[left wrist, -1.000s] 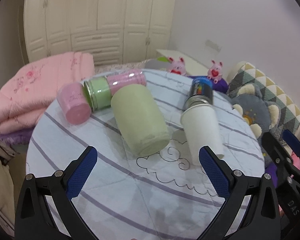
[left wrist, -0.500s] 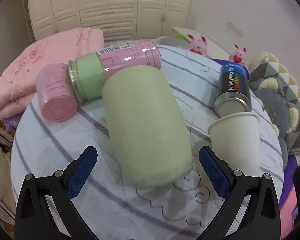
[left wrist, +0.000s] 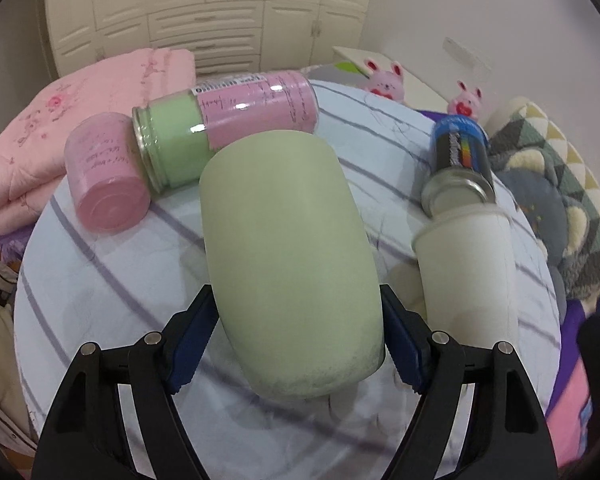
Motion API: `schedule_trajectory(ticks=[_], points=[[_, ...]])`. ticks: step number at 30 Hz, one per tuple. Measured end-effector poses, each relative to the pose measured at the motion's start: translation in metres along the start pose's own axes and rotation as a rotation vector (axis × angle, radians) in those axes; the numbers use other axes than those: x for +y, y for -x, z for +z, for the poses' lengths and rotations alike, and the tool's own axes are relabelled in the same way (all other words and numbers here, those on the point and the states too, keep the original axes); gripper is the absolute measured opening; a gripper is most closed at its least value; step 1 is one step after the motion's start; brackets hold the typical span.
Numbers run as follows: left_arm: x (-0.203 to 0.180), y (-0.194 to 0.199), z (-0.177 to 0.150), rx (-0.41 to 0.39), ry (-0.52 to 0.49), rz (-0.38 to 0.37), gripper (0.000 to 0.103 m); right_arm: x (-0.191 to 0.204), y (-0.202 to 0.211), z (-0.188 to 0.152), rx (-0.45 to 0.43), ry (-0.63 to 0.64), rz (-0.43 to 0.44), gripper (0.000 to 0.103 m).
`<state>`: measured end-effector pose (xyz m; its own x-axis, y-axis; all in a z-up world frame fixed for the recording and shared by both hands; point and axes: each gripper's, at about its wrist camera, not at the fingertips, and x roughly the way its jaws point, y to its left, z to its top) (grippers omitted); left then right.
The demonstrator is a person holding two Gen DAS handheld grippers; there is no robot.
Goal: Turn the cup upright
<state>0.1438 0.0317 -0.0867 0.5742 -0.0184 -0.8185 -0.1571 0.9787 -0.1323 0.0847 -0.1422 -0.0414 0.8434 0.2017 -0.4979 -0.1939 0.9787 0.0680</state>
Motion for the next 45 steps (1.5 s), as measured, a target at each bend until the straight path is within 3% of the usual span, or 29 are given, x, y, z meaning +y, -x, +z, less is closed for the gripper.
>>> schedule_trajectory(ticks=[16,27,32,41,45], points=[[-0.006,0.058,-0.066,0.003,-0.220,-0.060,0.079,0.018,0.017,-0.003,-0.014,0.058,-0.018,0.083],[-0.009,0.071,-0.083,0.004,-0.268,-0.036,0.080,0.023,0.028,-0.006,-0.009,0.068,-0.009,0.083],[-0.008,0.077,-0.084,-0.007,-0.264,-0.032,0.097,0.023,0.025,-0.008,0.027,0.033,0.080,0.083],[0.008,0.097,-0.084,-0.028,-0.221,-0.075,0.099,0.030,0.023,-0.008,0.092,-0.023,0.260,0.083],[0.015,0.103,-0.081,-0.038,-0.183,-0.063,0.099,0.036,0.019,-0.009,0.114,-0.036,0.281,0.083]])
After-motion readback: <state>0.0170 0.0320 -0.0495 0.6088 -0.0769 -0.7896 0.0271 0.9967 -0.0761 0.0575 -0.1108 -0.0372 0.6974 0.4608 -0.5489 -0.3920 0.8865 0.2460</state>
